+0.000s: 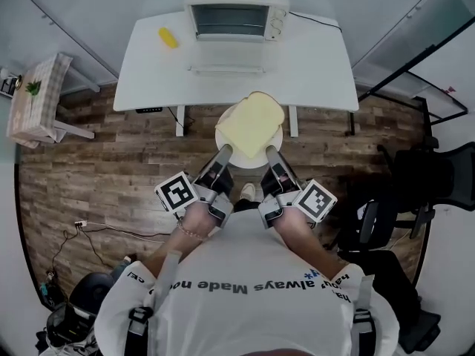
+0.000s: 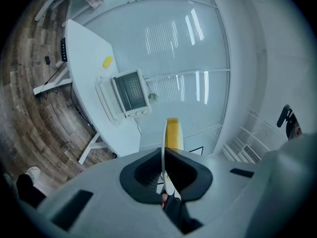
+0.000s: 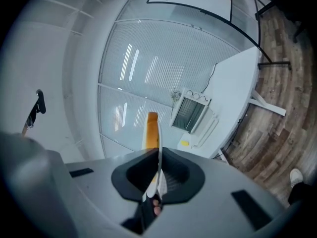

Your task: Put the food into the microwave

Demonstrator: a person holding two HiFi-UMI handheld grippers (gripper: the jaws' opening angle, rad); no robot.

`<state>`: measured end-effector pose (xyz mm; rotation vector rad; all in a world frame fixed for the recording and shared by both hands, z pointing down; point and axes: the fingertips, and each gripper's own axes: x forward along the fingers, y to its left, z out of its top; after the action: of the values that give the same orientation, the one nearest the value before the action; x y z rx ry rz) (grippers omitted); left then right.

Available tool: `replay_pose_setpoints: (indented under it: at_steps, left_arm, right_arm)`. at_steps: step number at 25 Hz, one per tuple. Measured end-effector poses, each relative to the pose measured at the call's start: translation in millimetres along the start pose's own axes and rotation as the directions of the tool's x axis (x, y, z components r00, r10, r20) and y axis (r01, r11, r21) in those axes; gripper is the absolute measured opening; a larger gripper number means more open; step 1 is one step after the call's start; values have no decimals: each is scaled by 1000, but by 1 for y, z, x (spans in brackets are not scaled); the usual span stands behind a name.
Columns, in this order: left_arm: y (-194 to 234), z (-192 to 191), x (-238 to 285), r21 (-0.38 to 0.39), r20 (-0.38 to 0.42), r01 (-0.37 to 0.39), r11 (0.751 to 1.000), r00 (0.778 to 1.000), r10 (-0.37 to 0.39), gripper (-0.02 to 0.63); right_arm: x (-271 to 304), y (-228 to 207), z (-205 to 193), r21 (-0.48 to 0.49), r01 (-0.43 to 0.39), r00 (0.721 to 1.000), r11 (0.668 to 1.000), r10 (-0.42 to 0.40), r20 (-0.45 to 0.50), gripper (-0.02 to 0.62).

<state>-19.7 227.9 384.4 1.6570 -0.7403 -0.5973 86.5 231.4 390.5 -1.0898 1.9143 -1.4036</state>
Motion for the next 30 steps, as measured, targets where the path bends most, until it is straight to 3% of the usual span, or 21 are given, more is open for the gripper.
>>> replay_pose_setpoints:
  at_steps: [9, 19, 30]
  left_arm:
    - [10, 8, 63, 25, 13, -25, 999, 1000, 25, 18]
    - [19, 28, 87, -7, 24, -20, 1000, 1000, 20, 18]
    - [32, 102, 133, 10, 8, 1, 1000, 1000, -1, 18]
  right_arm:
    - [27, -24, 57, -5, -5, 1000, 1000, 5, -17, 25]
    - [57, -35, 71, 11, -4, 1000, 1000, 5, -19, 25]
    - [139, -38, 94, -5, -9, 1000, 1000, 8, -3, 25]
